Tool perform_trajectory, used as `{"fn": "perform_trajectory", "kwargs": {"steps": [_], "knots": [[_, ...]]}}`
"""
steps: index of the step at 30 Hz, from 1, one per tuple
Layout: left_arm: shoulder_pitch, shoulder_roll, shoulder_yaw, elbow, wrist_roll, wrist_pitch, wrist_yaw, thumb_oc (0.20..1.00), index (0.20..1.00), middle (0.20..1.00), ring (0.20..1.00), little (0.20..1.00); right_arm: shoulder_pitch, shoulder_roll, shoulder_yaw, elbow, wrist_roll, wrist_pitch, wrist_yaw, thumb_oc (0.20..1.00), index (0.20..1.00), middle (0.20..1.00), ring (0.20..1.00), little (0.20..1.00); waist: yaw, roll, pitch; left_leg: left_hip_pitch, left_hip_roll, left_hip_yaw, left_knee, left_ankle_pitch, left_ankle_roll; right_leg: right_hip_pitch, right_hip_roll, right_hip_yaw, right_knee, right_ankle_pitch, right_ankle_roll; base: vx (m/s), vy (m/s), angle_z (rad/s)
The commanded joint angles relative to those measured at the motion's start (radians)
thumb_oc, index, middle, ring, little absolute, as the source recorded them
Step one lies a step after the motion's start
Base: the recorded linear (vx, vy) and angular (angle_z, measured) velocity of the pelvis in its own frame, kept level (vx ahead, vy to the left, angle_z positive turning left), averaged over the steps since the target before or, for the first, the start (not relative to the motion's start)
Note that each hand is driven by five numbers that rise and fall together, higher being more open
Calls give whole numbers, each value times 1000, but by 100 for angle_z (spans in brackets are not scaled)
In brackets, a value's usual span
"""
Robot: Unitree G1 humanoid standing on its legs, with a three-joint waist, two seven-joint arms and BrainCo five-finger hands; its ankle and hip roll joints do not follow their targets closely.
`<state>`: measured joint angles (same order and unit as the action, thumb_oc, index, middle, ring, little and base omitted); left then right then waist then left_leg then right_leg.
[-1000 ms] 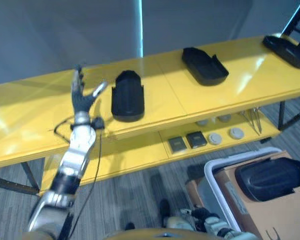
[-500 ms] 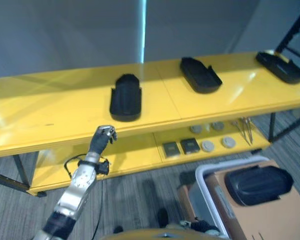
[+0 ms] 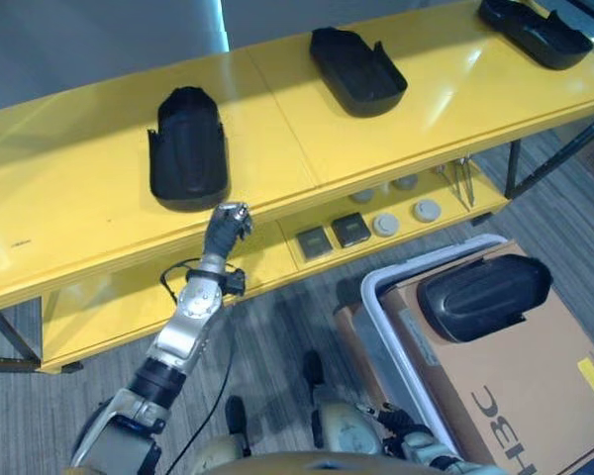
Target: Move parts from the plastic box to the shelf.
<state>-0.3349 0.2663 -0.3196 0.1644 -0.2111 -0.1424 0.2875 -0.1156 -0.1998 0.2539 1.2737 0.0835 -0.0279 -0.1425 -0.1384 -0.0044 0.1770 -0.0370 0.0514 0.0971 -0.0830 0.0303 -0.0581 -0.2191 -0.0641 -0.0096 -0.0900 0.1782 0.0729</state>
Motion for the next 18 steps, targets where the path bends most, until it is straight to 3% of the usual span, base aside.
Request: {"fn": "perform_trajectory", "kwargs": {"steps": [1,9,18], "knots": [[-94,25,51,-8,52,-74,70,200,200,200,200,200,-11,20,42,31,4,-7,-23,1000,1000,1000,1000,1000,10,2,12,-33,53,-29,-4,16,-59,76,-48,23,3,-79,83,17,-3,-3],[-29,33,115,-131,69,-103,108,200,200,200,200,200,-16,26,38,16,21,-20,-35,1000,1000,1000,1000,1000,24,8,22,-30,50,-32,-4,15,-59,80,-50,20,3,-83,81,14,-3,-4],[-50,42,133,-97,88,-98,149,200,200,200,200,200,-20,28,44,14,25,-30,-40,1000,1000,1000,1000,1000,19,8,27,-33,52,-31,-4,16,-62,77,-49,19,3,-85,81,5,-1,2]]}}
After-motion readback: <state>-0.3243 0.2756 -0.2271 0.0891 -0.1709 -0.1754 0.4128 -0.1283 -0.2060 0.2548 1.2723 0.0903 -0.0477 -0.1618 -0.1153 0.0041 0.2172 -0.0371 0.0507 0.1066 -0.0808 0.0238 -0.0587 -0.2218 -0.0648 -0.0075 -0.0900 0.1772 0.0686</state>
